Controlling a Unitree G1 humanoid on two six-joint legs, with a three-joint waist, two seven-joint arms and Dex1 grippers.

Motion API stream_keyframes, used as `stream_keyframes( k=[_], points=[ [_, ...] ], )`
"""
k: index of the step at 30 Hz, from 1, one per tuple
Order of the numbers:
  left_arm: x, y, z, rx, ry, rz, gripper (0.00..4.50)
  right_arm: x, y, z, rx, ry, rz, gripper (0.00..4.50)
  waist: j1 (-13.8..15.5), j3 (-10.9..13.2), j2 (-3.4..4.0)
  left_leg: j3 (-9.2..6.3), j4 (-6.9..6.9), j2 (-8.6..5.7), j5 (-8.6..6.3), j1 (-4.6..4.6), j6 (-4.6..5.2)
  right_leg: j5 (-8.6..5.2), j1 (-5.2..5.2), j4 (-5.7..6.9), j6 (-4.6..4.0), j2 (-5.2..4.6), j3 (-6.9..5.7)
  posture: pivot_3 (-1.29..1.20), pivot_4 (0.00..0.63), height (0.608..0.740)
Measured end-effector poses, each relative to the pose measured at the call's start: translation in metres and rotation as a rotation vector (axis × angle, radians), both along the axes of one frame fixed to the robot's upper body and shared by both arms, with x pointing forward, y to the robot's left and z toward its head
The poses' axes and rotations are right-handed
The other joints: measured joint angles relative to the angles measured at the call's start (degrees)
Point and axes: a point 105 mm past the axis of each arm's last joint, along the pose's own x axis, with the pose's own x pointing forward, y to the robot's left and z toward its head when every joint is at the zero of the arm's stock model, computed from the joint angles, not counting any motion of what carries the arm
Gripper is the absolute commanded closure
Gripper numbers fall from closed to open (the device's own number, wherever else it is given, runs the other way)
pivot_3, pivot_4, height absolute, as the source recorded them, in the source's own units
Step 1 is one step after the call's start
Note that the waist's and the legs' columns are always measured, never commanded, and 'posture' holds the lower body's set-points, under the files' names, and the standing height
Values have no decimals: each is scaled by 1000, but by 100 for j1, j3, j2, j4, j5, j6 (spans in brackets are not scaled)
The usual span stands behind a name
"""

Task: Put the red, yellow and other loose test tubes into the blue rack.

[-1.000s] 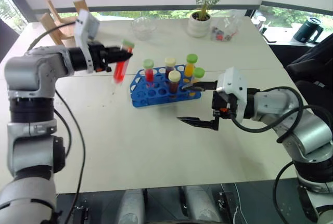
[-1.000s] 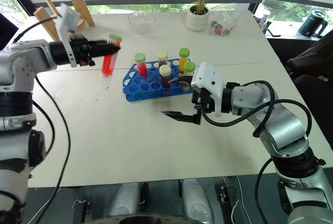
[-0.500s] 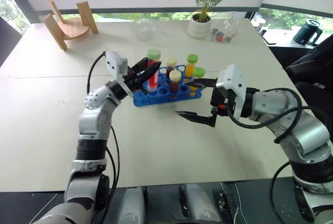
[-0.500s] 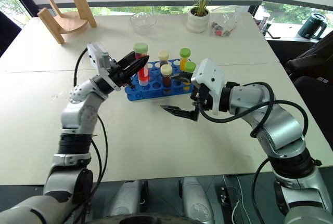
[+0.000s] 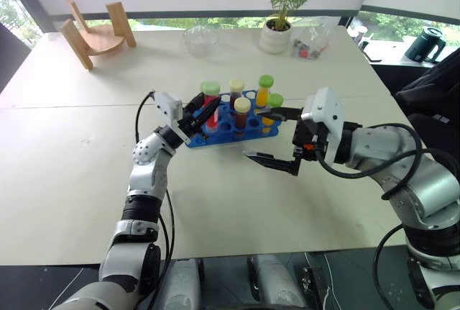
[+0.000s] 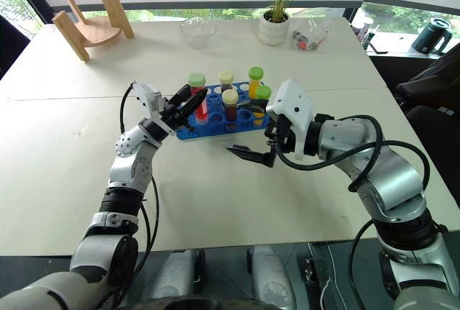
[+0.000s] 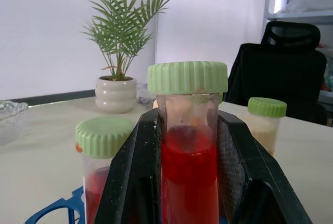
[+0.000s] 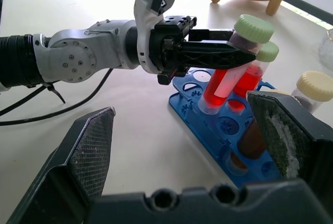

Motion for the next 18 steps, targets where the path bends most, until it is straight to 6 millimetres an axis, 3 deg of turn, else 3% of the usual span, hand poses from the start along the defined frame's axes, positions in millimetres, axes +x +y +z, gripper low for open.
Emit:
stream_keyframes(
  k=[8,15,18],
  points=[
    [1,1,-8,9,11,6,3650,1,0,1,4,-2,-8,0,-4,0,0,-1,0,0,0,0,0,0,0,0,0,1,-1,0,150,740],
    [0,3,-27,73,72,18,176,0,0,-1,4,13,-16,0,-8,0,0,-2,0,1,-1,0,1,0,0,0,0,2,-1,0,150,740],
    [-6,14,-31,159,100,14,29,-2,-2,-7,-1,31,-18,0,-41,0,0,-4,-2,3,-1,0,2,0,0,1,0,4,-1,0,150,740]
  ],
)
